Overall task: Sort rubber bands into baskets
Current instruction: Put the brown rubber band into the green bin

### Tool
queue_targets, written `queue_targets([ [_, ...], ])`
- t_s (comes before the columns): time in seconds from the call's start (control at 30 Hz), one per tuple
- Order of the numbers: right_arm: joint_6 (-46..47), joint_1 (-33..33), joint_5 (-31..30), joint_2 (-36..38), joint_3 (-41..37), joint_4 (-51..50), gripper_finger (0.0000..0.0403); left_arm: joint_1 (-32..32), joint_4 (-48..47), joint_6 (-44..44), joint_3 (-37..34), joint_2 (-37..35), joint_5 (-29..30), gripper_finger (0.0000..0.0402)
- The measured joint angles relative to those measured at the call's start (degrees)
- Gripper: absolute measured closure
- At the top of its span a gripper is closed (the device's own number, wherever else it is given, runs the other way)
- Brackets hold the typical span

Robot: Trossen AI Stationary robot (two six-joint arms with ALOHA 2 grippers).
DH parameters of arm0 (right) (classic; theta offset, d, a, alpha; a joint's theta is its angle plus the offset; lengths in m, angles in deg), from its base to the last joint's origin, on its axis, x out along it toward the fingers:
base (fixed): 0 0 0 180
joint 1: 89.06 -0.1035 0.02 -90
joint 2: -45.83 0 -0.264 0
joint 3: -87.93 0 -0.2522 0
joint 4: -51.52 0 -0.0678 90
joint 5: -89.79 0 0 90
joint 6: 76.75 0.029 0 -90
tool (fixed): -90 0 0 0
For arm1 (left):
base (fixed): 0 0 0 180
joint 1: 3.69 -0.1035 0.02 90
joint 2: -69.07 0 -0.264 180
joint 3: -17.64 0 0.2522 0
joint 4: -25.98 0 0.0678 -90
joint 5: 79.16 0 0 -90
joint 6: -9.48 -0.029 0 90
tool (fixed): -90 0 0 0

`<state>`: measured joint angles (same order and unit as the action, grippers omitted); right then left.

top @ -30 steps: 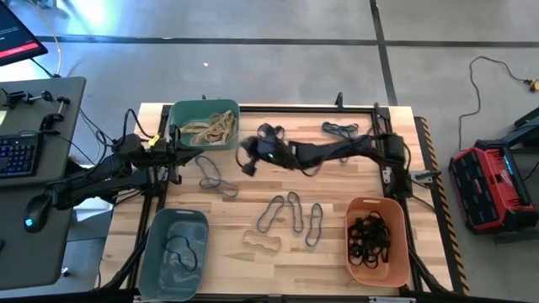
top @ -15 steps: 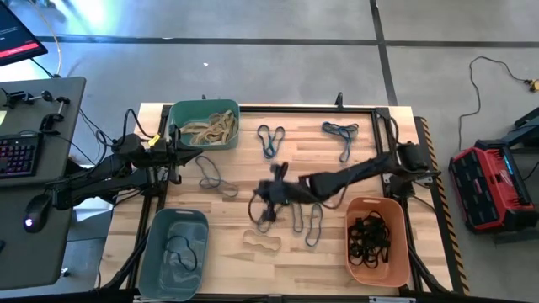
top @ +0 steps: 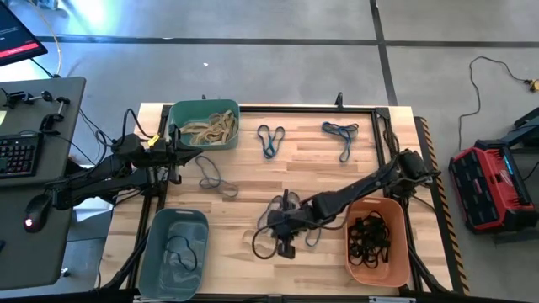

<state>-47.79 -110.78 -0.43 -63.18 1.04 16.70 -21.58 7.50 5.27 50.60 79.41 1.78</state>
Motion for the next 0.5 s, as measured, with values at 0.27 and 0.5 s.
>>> queue_targets([
  [0.27, 5.56, 0.32, 8.38, -4.69, -0.02, 1.96, 0.0375, 0.00, 0.01, -0.04, 0.00, -0.01, 0.00, 0.0401],
  [0.5, 5.13, 1.93, 5.73, -5.32, -0.02, -2.12, 0.0279, 0.00, 0.01, -0.04, 0.00, -0.01, 0.02, 0.0402],
])
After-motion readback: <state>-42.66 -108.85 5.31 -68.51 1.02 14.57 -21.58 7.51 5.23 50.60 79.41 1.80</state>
